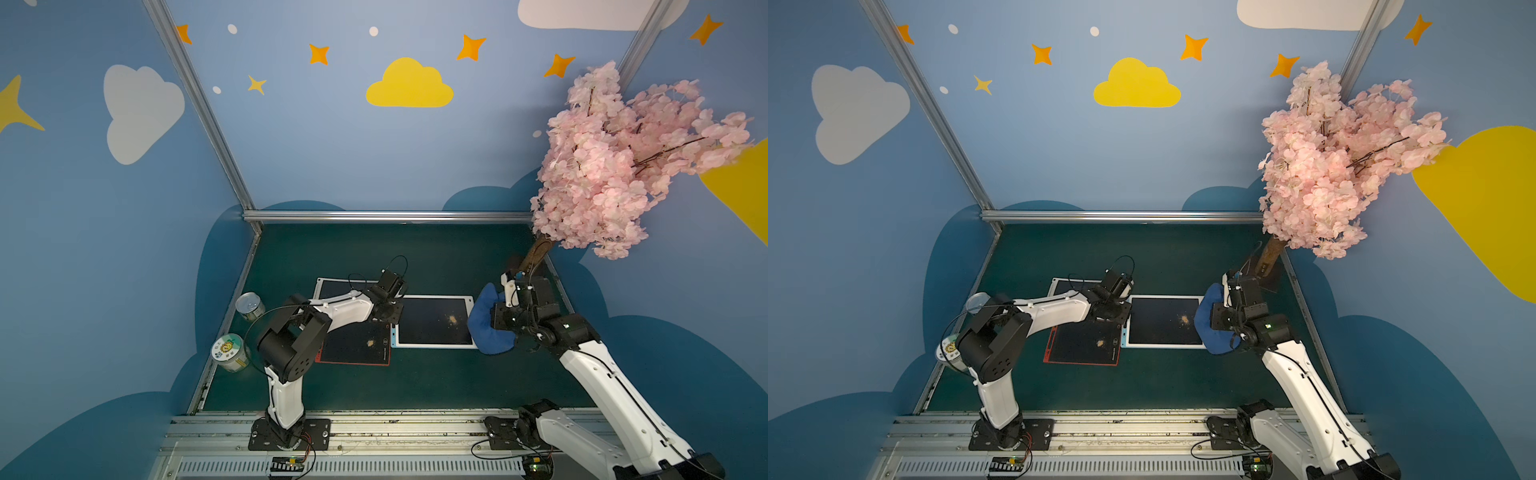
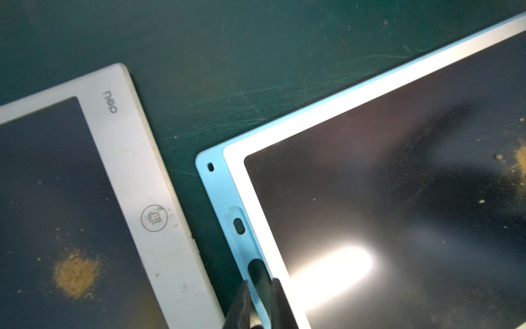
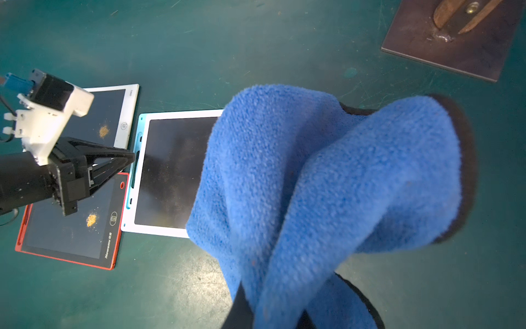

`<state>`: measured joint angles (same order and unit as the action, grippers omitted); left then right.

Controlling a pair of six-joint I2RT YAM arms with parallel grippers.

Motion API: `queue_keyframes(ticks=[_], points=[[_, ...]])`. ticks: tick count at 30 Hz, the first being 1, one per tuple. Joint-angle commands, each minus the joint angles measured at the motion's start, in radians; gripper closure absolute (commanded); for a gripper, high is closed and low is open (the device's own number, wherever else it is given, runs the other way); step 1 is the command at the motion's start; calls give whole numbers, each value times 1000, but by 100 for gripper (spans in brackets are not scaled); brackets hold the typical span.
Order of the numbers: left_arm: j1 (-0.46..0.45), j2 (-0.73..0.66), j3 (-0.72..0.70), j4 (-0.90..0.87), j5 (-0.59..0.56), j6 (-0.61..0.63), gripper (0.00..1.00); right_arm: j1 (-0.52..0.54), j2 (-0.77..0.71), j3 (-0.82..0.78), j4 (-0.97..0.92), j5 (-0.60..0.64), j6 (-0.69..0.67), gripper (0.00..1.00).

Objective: Wipe the drawing tablet
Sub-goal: Wipe the dirt from the drawing tablet.

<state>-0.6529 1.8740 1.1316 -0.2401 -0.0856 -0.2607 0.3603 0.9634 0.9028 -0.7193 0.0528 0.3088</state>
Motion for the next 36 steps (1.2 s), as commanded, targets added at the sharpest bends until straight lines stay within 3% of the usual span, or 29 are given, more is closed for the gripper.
queue_keyframes(ticks=[1,11,19,36], points=[[2,19,15,-25,6,8,85,48,30,65,-8,59,-7,100],[2,45,41,-56,-19,18,84,226,160,195,-8,179,-17,100],[3,70,63,-77,-16,26,94,285,294,238,64,120,0,100],[2,118,109,-120,-6,35,92,334,454,303,125,21,62,100]])
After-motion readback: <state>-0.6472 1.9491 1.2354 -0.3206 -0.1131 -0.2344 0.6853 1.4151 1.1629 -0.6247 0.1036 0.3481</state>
